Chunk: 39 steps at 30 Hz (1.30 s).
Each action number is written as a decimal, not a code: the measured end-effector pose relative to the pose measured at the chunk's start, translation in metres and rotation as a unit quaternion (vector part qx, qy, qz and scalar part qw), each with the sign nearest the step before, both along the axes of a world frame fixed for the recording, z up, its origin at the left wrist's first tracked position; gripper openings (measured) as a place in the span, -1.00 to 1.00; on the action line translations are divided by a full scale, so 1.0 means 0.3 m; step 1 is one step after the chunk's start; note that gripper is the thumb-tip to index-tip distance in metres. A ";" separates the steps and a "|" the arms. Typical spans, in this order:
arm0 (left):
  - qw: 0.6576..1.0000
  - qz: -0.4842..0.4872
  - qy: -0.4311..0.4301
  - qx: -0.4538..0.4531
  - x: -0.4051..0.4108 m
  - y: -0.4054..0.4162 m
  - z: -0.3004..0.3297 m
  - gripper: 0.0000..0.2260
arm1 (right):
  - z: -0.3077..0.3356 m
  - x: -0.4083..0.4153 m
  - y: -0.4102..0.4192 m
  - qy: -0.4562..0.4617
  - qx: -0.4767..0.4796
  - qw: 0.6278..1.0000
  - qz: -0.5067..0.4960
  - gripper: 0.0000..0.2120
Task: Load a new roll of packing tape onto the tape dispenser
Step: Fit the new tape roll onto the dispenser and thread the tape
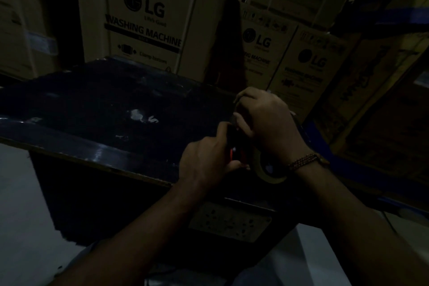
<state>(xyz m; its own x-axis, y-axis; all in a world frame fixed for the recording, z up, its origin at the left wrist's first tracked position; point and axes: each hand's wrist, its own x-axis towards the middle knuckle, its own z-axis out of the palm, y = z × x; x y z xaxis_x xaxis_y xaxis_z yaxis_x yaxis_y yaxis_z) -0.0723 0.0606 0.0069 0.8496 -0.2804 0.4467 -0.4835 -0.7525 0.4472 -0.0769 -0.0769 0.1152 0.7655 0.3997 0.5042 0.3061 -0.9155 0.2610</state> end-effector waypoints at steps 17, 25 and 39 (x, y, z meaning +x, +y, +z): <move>0.999 0.019 -0.008 0.035 0.005 0.000 0.011 -0.22 | 0.058 0.138 0.031 0.012 0.374 0.927 -0.043 -0.90; 1.000 0.024 -0.008 0.004 0.023 0.006 0.005 -0.21 | 0.072 0.202 0.008 -0.038 0.420 0.904 -0.065 -0.91; 0.999 0.014 -0.010 0.037 0.022 0.000 0.011 -0.12 | 0.065 0.187 0.016 -0.104 0.312 0.941 -0.079 -0.86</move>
